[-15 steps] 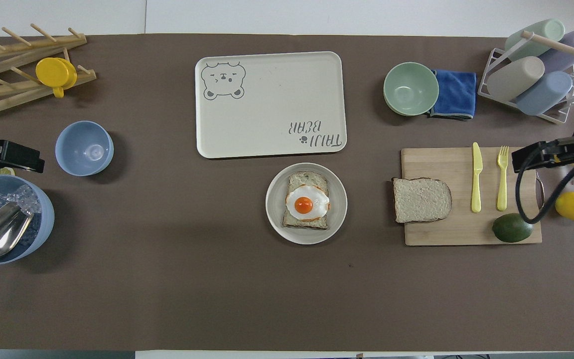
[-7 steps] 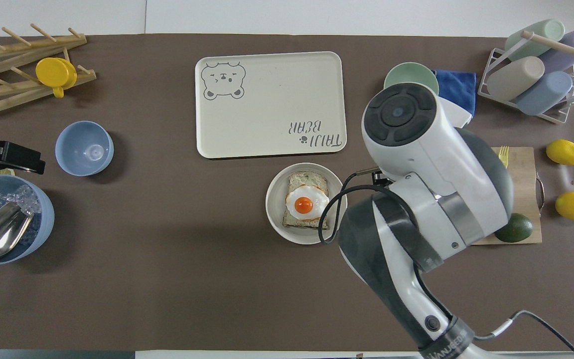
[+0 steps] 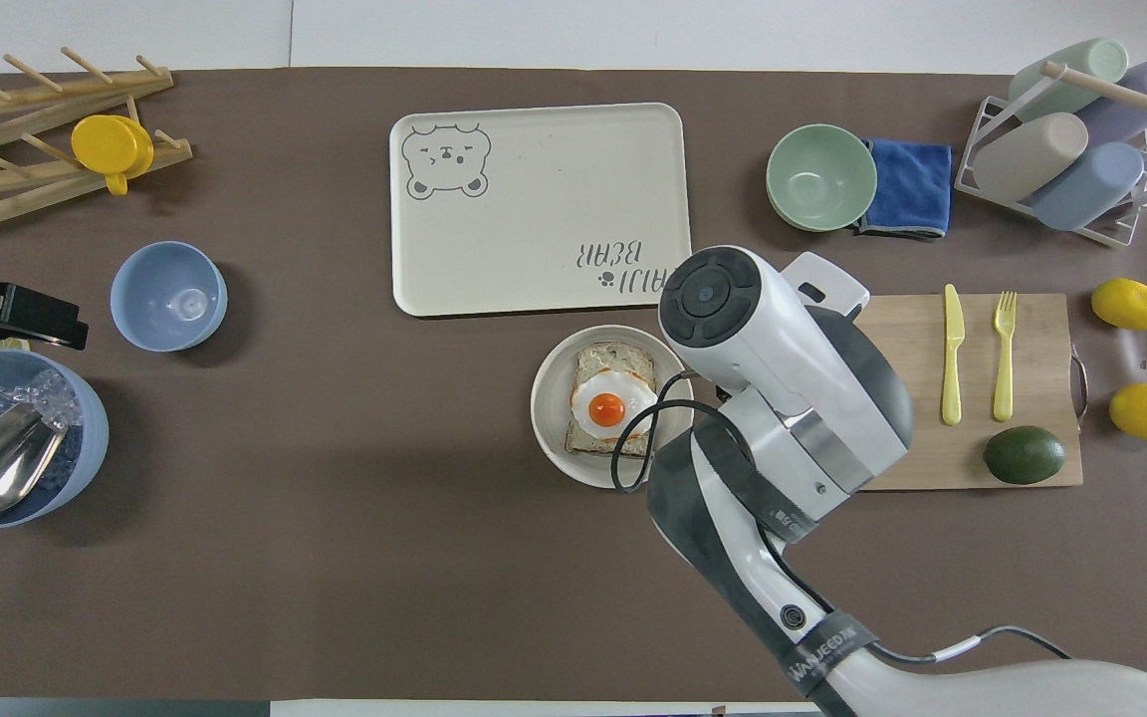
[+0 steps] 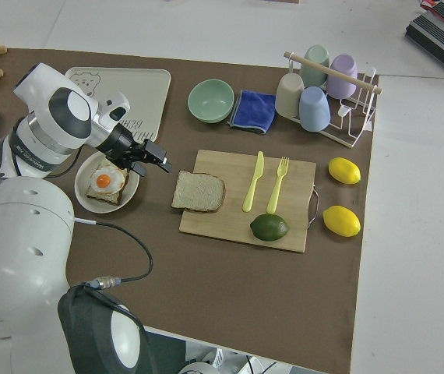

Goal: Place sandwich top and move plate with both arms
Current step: 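Reach the right gripper to the bread slice on the cutting board and grasp it, then carry the bread slice with the right gripper over the egg toast plate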

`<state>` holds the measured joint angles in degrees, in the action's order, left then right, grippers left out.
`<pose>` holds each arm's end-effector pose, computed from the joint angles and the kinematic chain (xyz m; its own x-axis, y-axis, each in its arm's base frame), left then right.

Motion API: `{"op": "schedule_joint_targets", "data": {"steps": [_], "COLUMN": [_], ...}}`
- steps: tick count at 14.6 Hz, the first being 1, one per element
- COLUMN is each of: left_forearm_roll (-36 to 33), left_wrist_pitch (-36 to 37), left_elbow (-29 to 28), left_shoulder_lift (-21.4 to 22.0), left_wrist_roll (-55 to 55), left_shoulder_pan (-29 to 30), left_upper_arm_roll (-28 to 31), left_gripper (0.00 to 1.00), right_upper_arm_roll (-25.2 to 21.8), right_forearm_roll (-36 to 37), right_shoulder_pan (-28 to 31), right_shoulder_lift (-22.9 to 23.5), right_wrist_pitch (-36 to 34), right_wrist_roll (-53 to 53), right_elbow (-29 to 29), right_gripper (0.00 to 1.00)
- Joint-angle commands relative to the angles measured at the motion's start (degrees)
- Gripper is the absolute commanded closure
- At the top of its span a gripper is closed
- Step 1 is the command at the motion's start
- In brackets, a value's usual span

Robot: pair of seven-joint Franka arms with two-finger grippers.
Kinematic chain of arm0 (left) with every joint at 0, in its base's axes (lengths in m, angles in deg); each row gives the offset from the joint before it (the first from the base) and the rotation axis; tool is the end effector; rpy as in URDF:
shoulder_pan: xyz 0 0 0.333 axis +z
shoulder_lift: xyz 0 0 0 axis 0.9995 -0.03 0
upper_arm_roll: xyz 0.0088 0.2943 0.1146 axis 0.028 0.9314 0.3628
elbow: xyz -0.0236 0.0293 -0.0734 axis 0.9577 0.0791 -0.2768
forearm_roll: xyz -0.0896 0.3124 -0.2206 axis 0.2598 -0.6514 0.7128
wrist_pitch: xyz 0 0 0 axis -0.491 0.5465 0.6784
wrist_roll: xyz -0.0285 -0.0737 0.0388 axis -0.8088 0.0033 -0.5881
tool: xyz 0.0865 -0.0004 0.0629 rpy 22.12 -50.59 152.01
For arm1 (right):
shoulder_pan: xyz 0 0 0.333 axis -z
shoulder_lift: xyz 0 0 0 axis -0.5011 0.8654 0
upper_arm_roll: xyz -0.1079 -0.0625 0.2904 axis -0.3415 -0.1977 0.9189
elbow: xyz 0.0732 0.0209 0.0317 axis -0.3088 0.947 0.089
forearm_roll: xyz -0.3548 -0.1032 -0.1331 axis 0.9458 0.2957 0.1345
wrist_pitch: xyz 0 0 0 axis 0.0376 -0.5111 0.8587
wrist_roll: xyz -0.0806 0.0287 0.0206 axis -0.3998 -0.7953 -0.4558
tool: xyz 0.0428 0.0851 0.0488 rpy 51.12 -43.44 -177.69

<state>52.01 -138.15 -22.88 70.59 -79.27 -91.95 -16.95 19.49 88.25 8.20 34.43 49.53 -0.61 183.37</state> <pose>0.5376 -0.0312 0.6141 0.9871 -0.1460 -0.0657 -0.1460 -0.9893 0.0052 0.5129 0.2314 0.3838 0.9915 -0.0335 -0.1256 0.0322 -0.8729 0.4868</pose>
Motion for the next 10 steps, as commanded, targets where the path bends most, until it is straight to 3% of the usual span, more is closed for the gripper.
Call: {"op": "schedule_joint_targets", "data": {"steps": [1, 4, 10], "left_forearm_roll": [-0.03, -0.03, 0.05], "left_wrist_pitch": [0.65, 0.65, 0.47], "left_elbow": [-1.53, -2.06, -2.94], "left_shoulder_lift": [1.56, 1.91, 2.35], "left_wrist_roll": [0.06, 0.06, 0.23], "left_shoulder_pan": [0.07, 0.16, 0.16], "left_upper_arm_roll": [0.11, 0.11, 0.11], "left_gripper": [0.00, 0.00, 0.00], "right_upper_arm_roll": [0.14, 0.14, 0.14], "right_forearm_roll": [2.37, 3.77, 6.50], "right_shoulder_pan": [-0.72, 0.42, 3.24], "right_shoulder_lift": [1.02, 0.59, 0.50], "right_wrist_pitch": [4.47, 11.07, 15.04], "right_wrist_roll": [-3.98, -6.97, -6.71], "right_elbow": [4.61, 10.76, 14.03], "right_gripper": [0.00, 0.00, 0.00]}}
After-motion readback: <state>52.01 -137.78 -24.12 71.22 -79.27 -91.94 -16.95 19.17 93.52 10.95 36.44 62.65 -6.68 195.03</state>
